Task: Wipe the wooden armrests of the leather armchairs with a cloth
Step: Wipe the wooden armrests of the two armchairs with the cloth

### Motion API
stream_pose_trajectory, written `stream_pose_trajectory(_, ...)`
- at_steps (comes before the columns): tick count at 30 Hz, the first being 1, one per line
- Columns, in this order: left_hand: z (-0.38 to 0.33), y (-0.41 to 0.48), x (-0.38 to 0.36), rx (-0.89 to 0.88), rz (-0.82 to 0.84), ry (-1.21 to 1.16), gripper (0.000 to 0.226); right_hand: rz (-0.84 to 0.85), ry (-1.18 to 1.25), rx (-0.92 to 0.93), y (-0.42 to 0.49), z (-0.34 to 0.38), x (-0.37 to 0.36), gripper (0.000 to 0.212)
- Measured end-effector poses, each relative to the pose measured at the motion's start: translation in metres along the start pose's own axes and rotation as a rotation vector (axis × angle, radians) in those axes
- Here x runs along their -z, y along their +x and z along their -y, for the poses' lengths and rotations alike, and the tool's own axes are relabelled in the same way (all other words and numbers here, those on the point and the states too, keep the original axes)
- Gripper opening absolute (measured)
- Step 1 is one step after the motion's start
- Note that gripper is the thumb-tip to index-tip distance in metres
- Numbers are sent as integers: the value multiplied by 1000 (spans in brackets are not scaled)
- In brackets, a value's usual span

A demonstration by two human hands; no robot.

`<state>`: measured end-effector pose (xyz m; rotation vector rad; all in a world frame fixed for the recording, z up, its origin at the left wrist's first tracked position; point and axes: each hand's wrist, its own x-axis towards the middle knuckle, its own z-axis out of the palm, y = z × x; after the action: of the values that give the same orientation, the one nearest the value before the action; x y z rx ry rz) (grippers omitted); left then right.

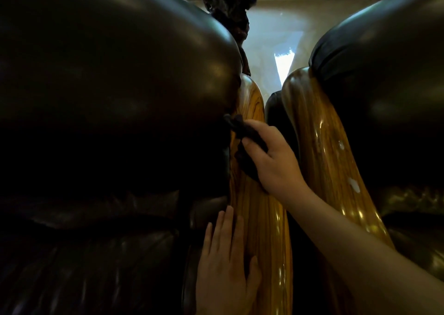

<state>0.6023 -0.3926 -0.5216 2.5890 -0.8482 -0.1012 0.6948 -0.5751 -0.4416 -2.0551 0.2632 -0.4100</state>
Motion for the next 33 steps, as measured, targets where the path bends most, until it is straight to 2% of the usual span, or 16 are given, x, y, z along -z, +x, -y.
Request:
stream_pose_trajectory(1,0,0,0,0,3,0,74,41,-133,-2,-7,-7,-4,34)
stream_pose_trajectory(3,0,0,0,0,12,10,73,101,-579,64,-27,-25,-14,38)
stream_pose_trajectory(5,0,0,0,4,26,24,74,141,-763,134,-25,-38,-21,47)
stream_pose_trajectory(8,0,-1,-3,12,40,34,74,187,-750,73,29,-45,-30,64)
stream_pose_trajectory(12,1,-1,-3,4,50,67,75,149,-710,-102,76,-46,-36,66)
stream_pose_trajectory(15,2,-2,-6,6,41,35,74,36,-613,-149,54,-47,-31,62)
stream_pose_trajectory(18,4,-3,-6,-3,22,8,74,-95,-534,-194,-20,-45,-30,62)
stream_pose_trajectory(20,3,-2,-7,-13,24,21,75,-67,-571,-142,-56,-45,-29,63)
stream_pose_trajectory(22,2,-3,-8,-3,29,25,74,-35,-508,-149,-42,-45,-25,62)
stream_pose_trajectory(25,2,-4,-8,8,10,17,74,-35,-306,-287,13,-44,-19,61)
stream_pose_trajectory(27,4,-4,-10,-6,-9,14,73,2,-344,-208,12,-48,-16,58)
stream_pose_trajectory(31,5,-5,-11,-9,-34,12,71,119,-541,211,-91,-57,-10,48)
stream_pose_trajectory(33,4,-6,-11,5,-44,-6,65,148,-503,224,-116,-70,1,45)
